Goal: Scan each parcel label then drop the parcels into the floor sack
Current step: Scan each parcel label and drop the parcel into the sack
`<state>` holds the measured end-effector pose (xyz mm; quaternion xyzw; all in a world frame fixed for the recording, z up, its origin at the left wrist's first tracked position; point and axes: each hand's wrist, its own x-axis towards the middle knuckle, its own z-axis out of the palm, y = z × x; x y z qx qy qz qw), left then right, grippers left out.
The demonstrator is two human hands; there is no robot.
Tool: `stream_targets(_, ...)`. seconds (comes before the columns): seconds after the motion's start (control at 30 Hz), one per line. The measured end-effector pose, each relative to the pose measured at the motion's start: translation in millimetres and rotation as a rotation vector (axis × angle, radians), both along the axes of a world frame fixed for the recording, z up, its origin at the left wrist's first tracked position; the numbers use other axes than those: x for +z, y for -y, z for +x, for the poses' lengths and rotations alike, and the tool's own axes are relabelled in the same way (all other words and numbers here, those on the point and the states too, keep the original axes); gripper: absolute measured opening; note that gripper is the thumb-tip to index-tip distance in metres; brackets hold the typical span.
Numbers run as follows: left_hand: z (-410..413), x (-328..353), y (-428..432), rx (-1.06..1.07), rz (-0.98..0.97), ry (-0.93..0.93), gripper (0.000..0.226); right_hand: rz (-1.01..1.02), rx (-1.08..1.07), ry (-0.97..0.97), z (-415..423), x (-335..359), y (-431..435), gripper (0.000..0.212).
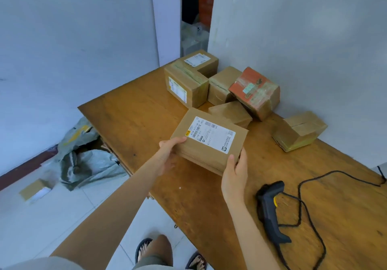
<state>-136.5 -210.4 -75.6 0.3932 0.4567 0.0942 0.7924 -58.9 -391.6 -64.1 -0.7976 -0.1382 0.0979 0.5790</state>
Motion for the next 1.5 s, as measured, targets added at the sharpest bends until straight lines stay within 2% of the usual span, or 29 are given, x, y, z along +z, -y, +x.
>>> stream_targets(0.2, -84, 11, -77, 0.256, 0.057, -0.079, 0.083, -0.077, 0.211, 0.027, -38, 5, -101, 0.046)
stream_targets(0.37, -171, 11, -148, 0.351, 0.052, -0.127, 0.053, -0.040, 0.378, 0.036, -99, 13, -206, 0.041)
stream_targets(0.53, -262, 10, -235, 0.432, 0.017, -0.158, 0.056, 0.010, 0.519, -0.001, -177, 18, -317, 0.042)
stream_targets(0.67, -312, 14, -298, 0.579, 0.004, -0.118, 0.035, -0.015, 0.607, -0.017, -222, 19, -394, 0.039)
stream_targets(0.77, -334, 10, -343, 0.610, 0.011, -0.141, 0.033, -0.051, 0.643, 0.036, -241, 13, -444, 0.036)
stream_targets(0.9, -345, 1, -404, 0.629, 0.000, -0.168, 0.038, -0.113, 0.691, 0.069, -245, 1, -513, 0.042)
stream_targets(1.13, -316, -18, -546, 0.586, 0.172, -0.180, 0.025, -0.162, 0.739, 0.030, -210, -25, -647, 0.045)
stream_targets(1.27, -284, -27, -611, 0.454, 0.203, -0.166, 0.035, -0.242, 0.706, -0.022, -175, -38, -706, 0.042)
stream_targets(1.5, -257, -44, -685, 0.259, 0.175, -0.309, 0.053, -0.463, 0.660, -0.029, -143, -60, -762, 0.049)
